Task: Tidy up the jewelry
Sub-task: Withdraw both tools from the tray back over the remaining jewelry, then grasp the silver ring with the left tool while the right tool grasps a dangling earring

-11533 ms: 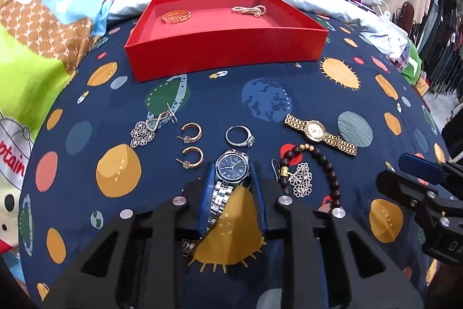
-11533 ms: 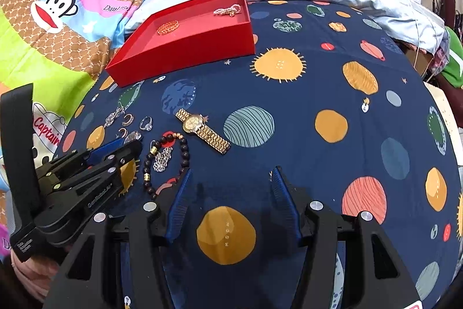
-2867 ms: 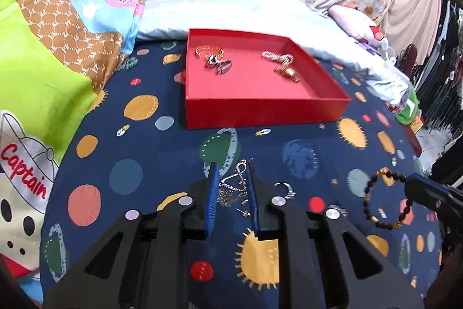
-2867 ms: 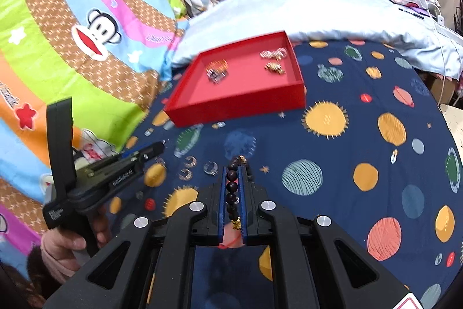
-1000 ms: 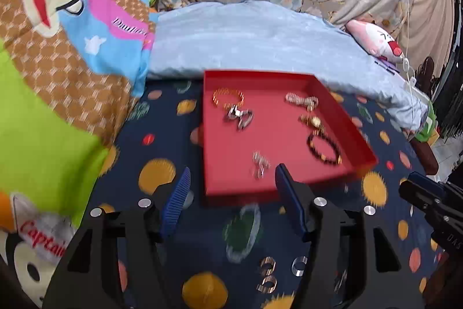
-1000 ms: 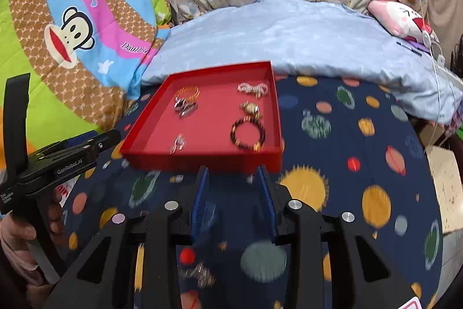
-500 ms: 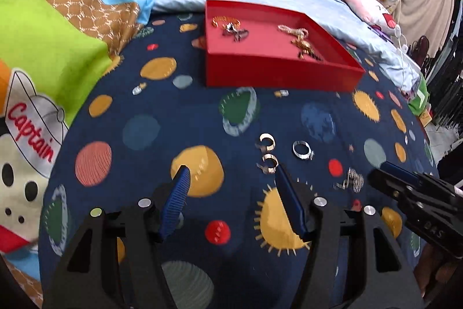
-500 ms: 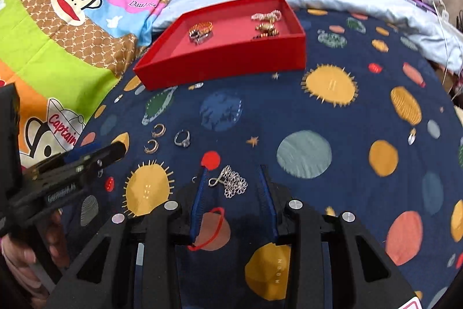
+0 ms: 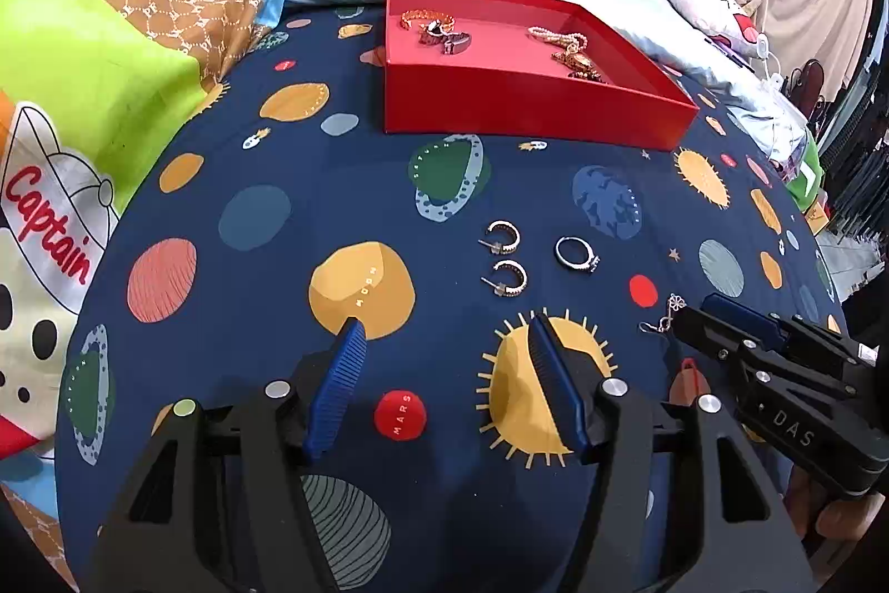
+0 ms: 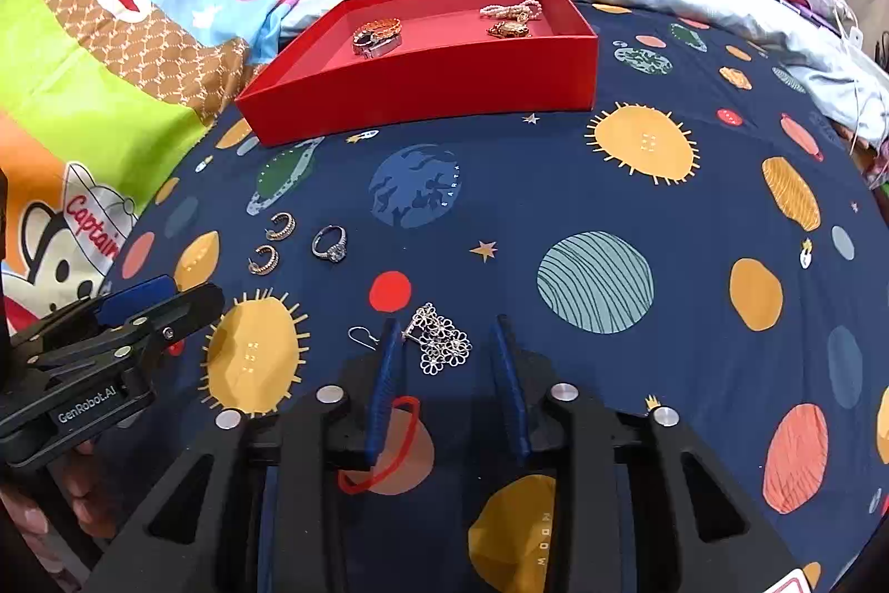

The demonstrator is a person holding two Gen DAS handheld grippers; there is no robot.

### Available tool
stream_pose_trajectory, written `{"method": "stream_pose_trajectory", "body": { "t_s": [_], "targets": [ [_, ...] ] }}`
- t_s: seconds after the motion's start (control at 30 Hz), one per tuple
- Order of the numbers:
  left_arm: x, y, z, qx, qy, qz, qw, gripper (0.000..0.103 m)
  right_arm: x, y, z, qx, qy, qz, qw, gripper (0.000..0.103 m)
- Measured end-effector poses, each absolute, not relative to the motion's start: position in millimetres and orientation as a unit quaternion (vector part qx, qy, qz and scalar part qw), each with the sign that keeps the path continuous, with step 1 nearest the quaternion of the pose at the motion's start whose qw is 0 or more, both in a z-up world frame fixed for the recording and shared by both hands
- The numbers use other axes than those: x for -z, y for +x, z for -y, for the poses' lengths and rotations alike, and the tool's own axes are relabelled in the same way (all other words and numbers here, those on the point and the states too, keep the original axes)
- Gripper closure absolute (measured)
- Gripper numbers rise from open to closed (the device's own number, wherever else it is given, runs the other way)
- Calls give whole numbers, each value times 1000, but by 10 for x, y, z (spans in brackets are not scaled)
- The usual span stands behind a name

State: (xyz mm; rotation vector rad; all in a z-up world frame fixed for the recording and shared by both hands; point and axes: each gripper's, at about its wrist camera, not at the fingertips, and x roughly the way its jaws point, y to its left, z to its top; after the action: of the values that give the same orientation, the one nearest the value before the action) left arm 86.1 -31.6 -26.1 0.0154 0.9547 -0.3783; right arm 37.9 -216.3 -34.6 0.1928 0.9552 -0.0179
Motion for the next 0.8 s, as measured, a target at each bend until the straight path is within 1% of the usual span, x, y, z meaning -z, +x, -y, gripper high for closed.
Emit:
{"method": "stream_pose_trajectory", "body": {
  "t_s": [0.03,0.1,0.17,0.37,0.4,0.6,0.8],
  "targets": [
    [265,857,316,182,7,-457,871,44,349,377,2155,11,88,-459,884,79],
    [267,850,319,183,7,-457,870,44,350,371,2156,15,81,-460,884,88],
    [268,845,325,183,7,-456,871,44,352,366,2172,17,82,-461,884,92],
    [268,839,332,185,6,-457,870,44,338,329,2201,16,88,-460,883,96],
    [267,838,331,185,5,-457,870,44,331,324,2200,16,89,-459,884,99],
    [242,853,336,189,1,-456,870,45,239,268,2237,14,102,-451,887,100],
    [249,886,371,193,-1,-458,868,50,158,223,2269,10,110,-441,891,100]
  ]
}}
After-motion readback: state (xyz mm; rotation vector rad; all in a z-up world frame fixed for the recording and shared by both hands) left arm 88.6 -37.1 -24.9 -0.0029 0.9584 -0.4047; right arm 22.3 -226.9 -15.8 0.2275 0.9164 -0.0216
